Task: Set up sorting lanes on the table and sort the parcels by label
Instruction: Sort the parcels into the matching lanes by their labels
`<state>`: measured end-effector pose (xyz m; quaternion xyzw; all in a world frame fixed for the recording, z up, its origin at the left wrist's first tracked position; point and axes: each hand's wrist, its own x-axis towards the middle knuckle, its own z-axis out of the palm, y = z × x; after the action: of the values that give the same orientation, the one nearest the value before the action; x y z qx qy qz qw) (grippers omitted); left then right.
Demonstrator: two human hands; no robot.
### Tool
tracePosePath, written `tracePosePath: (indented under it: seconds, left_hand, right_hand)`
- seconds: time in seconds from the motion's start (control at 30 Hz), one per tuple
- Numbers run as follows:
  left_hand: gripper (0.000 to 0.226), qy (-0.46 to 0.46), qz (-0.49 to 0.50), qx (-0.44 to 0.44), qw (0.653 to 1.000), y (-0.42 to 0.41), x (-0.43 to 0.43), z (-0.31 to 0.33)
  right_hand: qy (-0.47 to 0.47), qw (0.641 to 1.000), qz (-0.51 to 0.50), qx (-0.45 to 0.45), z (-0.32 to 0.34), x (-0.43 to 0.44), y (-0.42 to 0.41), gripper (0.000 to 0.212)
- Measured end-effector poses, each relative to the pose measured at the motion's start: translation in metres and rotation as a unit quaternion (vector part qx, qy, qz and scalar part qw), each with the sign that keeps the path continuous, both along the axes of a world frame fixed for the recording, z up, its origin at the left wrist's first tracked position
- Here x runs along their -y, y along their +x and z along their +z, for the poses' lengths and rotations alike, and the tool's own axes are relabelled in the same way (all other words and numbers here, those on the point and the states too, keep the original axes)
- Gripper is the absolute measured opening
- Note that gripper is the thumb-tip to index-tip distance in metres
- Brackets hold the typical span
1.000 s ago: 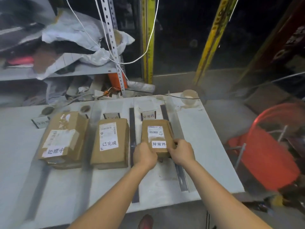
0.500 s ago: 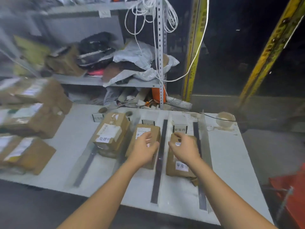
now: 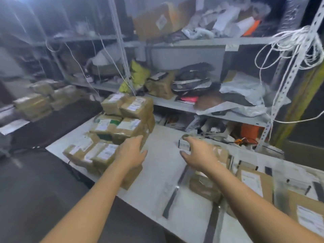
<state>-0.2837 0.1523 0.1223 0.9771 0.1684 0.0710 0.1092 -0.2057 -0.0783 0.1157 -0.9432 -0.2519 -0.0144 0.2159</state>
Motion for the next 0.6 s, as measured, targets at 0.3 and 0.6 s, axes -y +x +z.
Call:
tracePosePath:
  seconds: [0.3,0.6]
  left_hand:
    - [0.052,0.059,-0.002,0.003,0.998,0.033,-0.215,0.024]
    - [0.056,0.021,0.033,-0.012,0.999,0.121,-0.362,0.015]
  right_hand:
    - [-0.028,1.0,-0.011,-0.002,0.019,-0.207,0.033,0.054]
    - [0.011,1.0,-0.008,-0.028,0.007,-0.362,0.131,0.051]
